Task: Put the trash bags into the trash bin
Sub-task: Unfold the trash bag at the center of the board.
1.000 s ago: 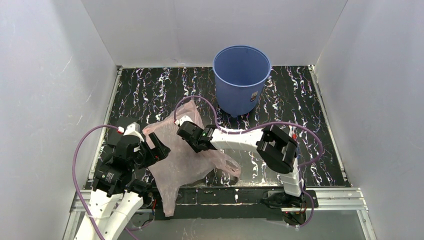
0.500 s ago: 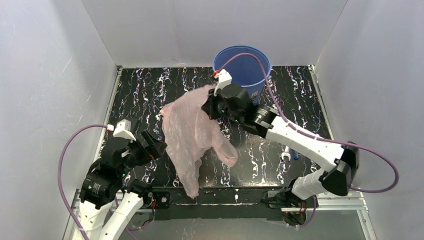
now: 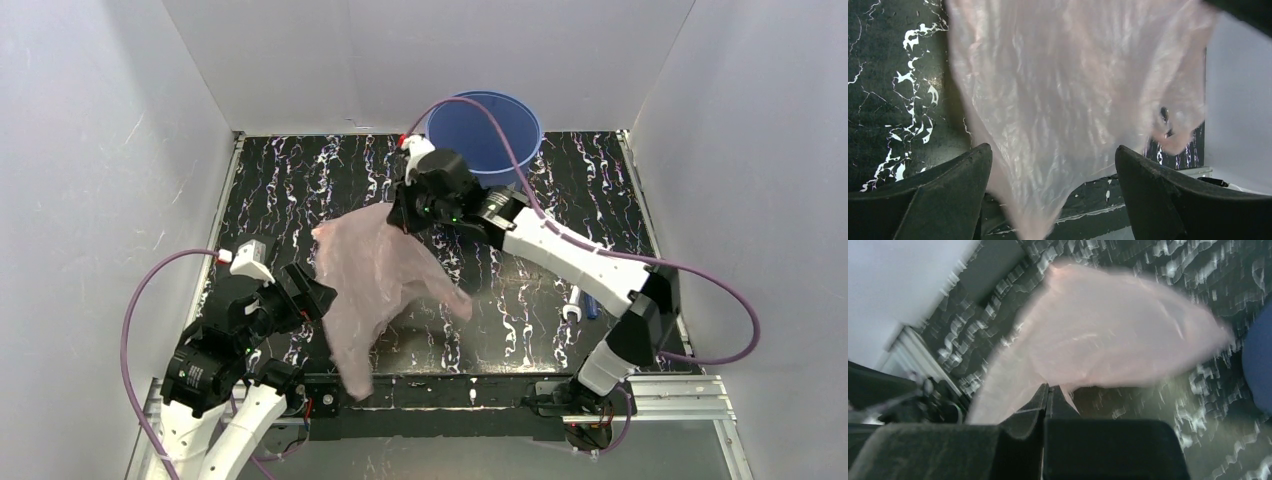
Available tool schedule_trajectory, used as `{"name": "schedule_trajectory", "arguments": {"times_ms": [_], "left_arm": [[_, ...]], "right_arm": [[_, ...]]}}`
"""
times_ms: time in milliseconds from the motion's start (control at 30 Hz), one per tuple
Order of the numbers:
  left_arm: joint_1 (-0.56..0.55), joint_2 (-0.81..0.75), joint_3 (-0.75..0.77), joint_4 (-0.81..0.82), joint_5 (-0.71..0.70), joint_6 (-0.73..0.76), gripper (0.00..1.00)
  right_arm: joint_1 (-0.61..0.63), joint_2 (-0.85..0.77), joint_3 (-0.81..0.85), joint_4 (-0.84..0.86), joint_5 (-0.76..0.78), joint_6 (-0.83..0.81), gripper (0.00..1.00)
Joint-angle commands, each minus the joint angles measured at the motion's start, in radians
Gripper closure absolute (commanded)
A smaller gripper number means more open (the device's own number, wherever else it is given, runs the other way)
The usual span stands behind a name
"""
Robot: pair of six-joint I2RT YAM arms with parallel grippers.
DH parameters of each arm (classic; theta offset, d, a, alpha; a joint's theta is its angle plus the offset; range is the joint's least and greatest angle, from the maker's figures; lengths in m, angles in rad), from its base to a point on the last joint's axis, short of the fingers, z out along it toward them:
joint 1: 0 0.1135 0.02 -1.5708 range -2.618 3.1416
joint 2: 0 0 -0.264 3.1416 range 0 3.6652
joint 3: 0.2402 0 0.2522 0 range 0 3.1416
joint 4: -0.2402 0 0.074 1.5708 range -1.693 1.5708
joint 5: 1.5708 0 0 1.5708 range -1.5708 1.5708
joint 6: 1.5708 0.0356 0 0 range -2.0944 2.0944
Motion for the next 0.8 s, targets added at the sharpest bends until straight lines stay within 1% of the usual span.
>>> {"name": "schedule_trajectory", "arguments": {"times_ms": [0, 33, 167, 200, 267, 333, 433, 500, 567, 600, 667, 733, 767], "left_arm": [[-0.004, 0.02, -0.032, -0.009, 0.032, 0.012, 0.08], [-0.005, 0.021, -0.041, -0.008, 0.034, 0.01, 0.08], [-0.004, 0.009, -0.089, 0.002, 0.035, -0.015, 0.08], [-0.004, 0.003, -0.105, 0.011, 0.039, -0.019, 0.08], [-0.004, 0.002, -0.128, 0.018, 0.049, -0.024, 0.08], [-0.004, 0.005, -0.142, 0.021, 0.055, -0.028, 0.08], [-0.005, 0.016, -0.155, 0.029, 0.066, -0.032, 0.08], [-0.004, 0.022, -0.165, 0.035, 0.07, -0.033, 0.08], [-0.004, 0.028, -0.168, 0.038, 0.075, -0.035, 0.08], [-0.004, 0.03, -0.168, 0.036, 0.077, -0.038, 0.08], [-0.004, 0.029, -0.164, 0.037, 0.082, -0.043, 0.08], [-0.004, 0.029, -0.16, 0.036, 0.085, -0.04, 0.08], [-0.004, 0.03, -0.157, 0.033, 0.083, -0.038, 0.08]], "right_arm": [[-0.009, -0.127, -0.167, 0.247, -0.102, 0.063, 0.99], [-0.014, -0.132, -0.204, 0.27, -0.108, 0.079, 0.99], [-0.04, -0.007, -0.13, -0.001, -0.001, 0.036, 0.99], [-0.04, -0.009, -0.157, -0.002, 0.008, 0.028, 0.99], [-0.04, -0.048, -0.246, 0.054, 0.004, 0.022, 0.97], [-0.04, -0.069, -0.275, 0.026, 0.027, -0.007, 0.89], [-0.04, -0.076, -0.245, -0.059, 0.044, -0.07, 0.78], [-0.041, -0.096, -0.23, -0.076, 0.045, -0.092, 0.65], [-0.041, -0.138, -0.239, -0.08, 0.039, -0.091, 0.47], [-0.041, -0.17, -0.263, -0.066, 0.033, -0.082, 0.45], [-0.041, -0.247, -0.337, -0.034, 0.056, -0.044, 0.43], [-0.041, -0.346, -0.437, -0.012, 0.128, 0.007, 0.32], [-0.041, -0.407, -0.489, -0.007, 0.169, 0.063, 0.27]]}}
